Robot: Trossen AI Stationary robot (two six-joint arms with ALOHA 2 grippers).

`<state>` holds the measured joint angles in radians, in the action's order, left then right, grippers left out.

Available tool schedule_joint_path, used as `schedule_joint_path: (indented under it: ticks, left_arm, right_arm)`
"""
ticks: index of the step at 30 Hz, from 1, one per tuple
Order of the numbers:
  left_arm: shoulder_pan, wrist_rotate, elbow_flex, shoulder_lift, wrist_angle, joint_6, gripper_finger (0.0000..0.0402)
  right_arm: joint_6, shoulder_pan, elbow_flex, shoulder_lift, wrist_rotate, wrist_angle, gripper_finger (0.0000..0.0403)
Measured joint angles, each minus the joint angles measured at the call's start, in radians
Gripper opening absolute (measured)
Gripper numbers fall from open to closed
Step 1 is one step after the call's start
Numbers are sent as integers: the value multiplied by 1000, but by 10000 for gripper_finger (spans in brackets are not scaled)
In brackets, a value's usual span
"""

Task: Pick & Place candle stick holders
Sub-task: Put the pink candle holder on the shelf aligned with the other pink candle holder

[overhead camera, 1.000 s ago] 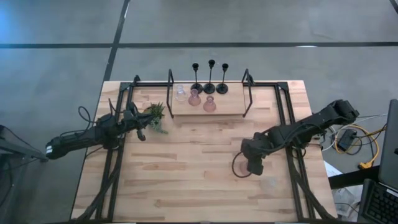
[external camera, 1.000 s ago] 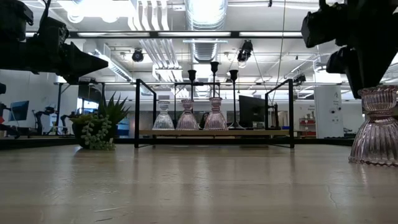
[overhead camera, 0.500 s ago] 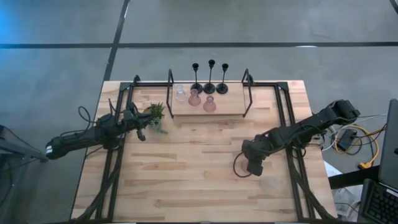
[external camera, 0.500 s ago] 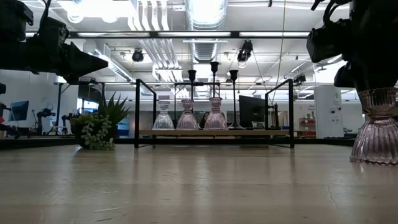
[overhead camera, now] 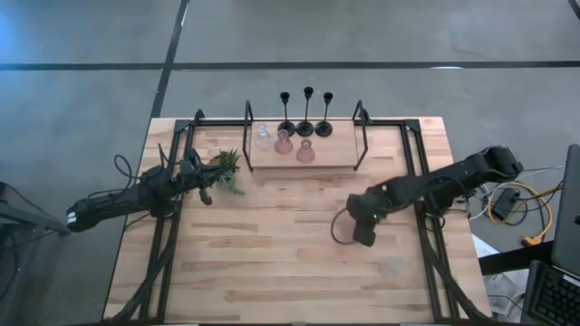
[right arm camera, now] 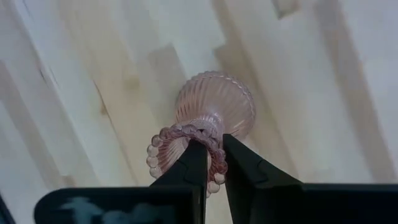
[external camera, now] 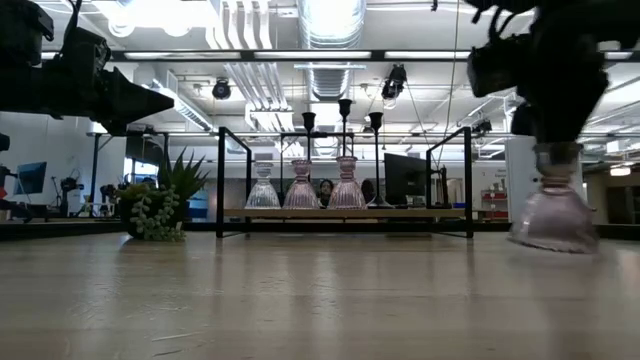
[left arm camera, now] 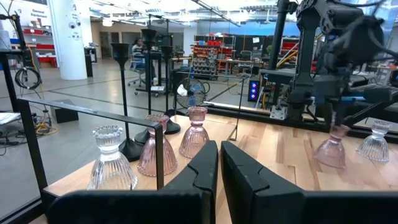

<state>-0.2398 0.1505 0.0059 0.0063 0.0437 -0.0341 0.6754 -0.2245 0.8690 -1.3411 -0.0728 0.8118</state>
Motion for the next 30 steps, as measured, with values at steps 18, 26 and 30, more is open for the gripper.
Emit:
schedule_joint_path:
  ticks: [18, 26, 30]
  left_arm:
    - [0, 0, 0, 0, 0, 0, 26]
    - [0, 0, 0, 0, 0, 0, 26]
    - [0, 0, 0, 0, 0, 0, 26]
  right_arm:
    - [-398, 443, 466, -90, -30, 274, 21]
    - [-627, 596, 705, -328, -25, 486, 21]
    - [-723, 618, 784, -396, 16, 491, 21]
